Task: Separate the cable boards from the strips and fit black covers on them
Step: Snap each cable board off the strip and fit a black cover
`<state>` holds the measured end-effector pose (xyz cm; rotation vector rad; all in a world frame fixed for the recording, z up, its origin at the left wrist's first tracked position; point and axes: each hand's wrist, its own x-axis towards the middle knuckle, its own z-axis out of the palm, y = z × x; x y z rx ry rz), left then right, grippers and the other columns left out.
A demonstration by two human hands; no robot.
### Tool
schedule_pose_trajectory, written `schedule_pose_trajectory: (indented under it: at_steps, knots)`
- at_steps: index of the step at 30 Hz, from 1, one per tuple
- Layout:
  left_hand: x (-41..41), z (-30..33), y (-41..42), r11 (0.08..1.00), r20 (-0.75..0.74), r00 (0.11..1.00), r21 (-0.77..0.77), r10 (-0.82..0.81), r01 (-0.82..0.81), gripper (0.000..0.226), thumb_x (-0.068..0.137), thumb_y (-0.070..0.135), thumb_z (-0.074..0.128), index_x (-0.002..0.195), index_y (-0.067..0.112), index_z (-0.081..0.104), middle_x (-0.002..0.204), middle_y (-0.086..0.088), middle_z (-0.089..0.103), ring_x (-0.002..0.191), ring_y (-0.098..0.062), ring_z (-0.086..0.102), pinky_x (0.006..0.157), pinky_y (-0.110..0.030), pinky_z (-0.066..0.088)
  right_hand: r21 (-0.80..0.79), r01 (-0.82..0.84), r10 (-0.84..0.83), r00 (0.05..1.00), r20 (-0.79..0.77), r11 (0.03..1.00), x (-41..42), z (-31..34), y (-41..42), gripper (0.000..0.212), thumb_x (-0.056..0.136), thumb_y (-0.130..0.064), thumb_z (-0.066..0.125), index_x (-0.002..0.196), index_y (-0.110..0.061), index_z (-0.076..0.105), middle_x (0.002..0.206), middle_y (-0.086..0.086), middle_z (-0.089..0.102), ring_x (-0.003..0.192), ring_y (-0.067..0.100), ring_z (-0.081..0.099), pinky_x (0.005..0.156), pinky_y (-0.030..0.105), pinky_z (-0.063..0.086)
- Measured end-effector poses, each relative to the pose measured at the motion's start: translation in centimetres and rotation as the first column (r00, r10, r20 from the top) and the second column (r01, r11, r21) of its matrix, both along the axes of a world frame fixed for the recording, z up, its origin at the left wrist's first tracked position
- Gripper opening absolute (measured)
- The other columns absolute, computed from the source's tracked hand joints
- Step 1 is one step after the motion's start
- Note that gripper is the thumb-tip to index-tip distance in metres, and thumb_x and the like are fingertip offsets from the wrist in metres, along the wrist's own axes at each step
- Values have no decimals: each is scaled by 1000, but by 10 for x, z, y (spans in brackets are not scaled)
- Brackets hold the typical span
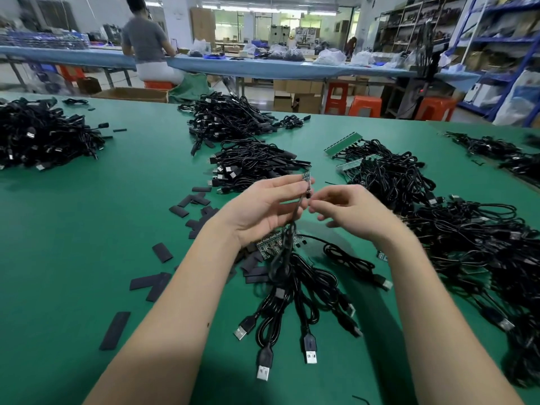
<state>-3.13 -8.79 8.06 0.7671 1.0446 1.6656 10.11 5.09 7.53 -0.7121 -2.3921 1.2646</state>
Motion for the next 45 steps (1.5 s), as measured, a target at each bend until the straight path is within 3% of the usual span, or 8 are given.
schedule_pose_trajectory:
  at_steps: [12,15,19,26,33,36,39,45]
  knots:
    - [-25,-3,-13,962,-59,972,-141,228,-234,13,93,3,65,95,15,61,72,1,69,60,-11,66,58,-22,57,315,-119,-25,908,418,942,-87,-15,-18,22,79,-25,78,64,-28,63,70,-9,61,61,10,56,52,18,39]
    - [-29,-5,-14,955,-75,966,-153,247,-256,17,92,1,66,88,17,61,75,0,65,61,-13,65,59,-23,58,324,-155,-6,895,445,933,-91,-14,-18,21,81,-33,75,64,-28,65,79,-6,66,69,18,59,68,23,48]
    - [-36,-6,-16,939,-97,950,-150,298,-310,18,92,1,65,87,17,62,73,2,66,60,-12,63,54,-21,53,267,-217,81,893,442,939,-91,-13,-21,18,76,-41,82,71,-28,70,87,-6,72,82,12,64,79,26,52]
    - [-37,-4,-17,929,-166,931,-130,326,-348,13,90,1,68,90,14,67,73,1,66,61,-10,62,54,-18,51,199,-146,66,929,364,969,-88,-9,-20,15,76,-26,85,72,-26,70,66,-9,71,63,3,63,70,22,50]
    - [-37,-9,-16,912,-272,903,-148,334,-382,10,89,7,73,90,16,72,79,-1,68,69,-11,63,60,-18,53,312,-16,-46,981,188,950,-65,-7,-10,10,82,-27,74,76,-33,68,83,-12,73,82,7,67,66,16,47]
    - [-34,-11,-14,922,-259,912,-138,318,-361,10,90,7,72,93,17,71,82,-3,69,74,-14,68,60,-18,53,21,95,-94,995,-34,995,-55,-7,-13,12,85,-19,68,88,-26,59,81,-8,77,80,12,70,66,23,48]
    - [-29,-11,-12,936,-231,927,-122,296,-330,11,92,5,69,96,15,68,82,-6,72,75,-14,71,61,-18,53,-289,-67,30,991,-130,955,-45,-5,-19,18,89,-14,68,93,-20,51,83,-6,78,76,12,70,63,22,51]
    - [-24,-10,-11,945,-246,928,-103,279,-311,11,91,4,69,99,11,70,82,-6,72,76,-15,70,64,-18,55,-366,-223,178,972,-154,904,-29,-8,-18,19,83,-5,79,80,-18,65,76,2,68,70,13,64,62,21,54]
